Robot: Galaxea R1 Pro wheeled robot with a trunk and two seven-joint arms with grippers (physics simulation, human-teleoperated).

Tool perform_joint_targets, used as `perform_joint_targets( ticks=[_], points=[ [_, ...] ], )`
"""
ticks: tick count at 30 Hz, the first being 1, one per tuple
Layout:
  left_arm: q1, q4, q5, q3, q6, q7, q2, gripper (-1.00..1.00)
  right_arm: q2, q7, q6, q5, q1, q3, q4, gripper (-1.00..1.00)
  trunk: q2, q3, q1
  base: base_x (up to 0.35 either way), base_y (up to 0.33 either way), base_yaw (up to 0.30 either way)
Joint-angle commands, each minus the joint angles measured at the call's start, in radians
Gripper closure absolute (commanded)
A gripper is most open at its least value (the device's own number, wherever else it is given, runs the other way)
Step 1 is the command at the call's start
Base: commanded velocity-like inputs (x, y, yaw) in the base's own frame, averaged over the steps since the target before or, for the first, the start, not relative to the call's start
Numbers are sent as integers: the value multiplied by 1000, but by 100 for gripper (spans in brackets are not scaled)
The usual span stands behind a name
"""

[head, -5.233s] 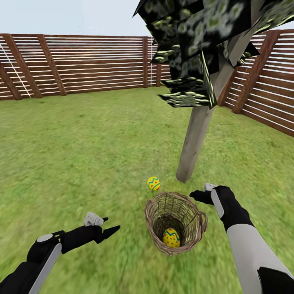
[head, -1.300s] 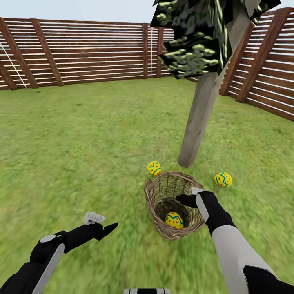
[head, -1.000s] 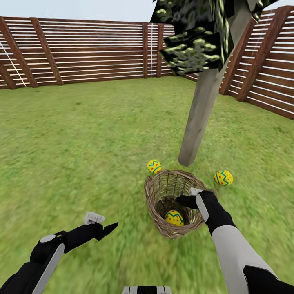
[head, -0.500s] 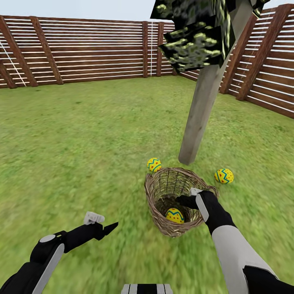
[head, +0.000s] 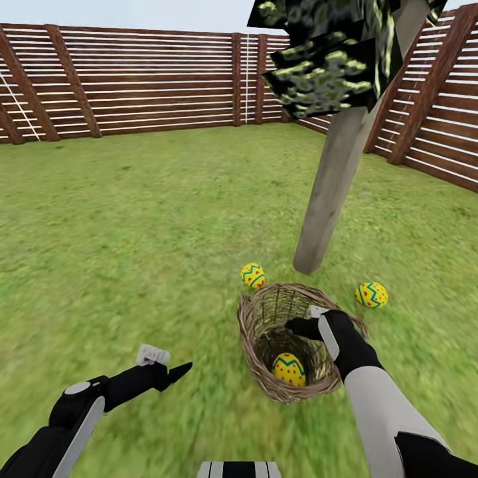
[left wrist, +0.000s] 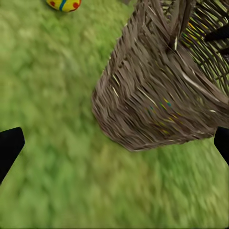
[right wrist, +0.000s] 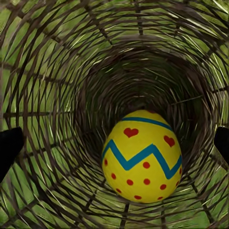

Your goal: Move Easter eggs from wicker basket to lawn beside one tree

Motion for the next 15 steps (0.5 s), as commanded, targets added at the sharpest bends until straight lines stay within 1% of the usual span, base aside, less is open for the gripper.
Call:
perform_joint_targets(
  ticks=[1,5,15],
  points=[
    [0,-1,9,-1,8,2,1,-100,1,1,4,-3,0,-5,-1,-100,0,-2,0,140,0,0],
    [0,-1,9,0,8,2,1,-100,1,1,4,-2,0,-6,-1,-100,0,-8,0,43,0,0],
    [0,0,9,1,8,2,1,-100,0,1,3,-2,0,-6,2,-100,0,-24,0,2,0,0]
  ],
)
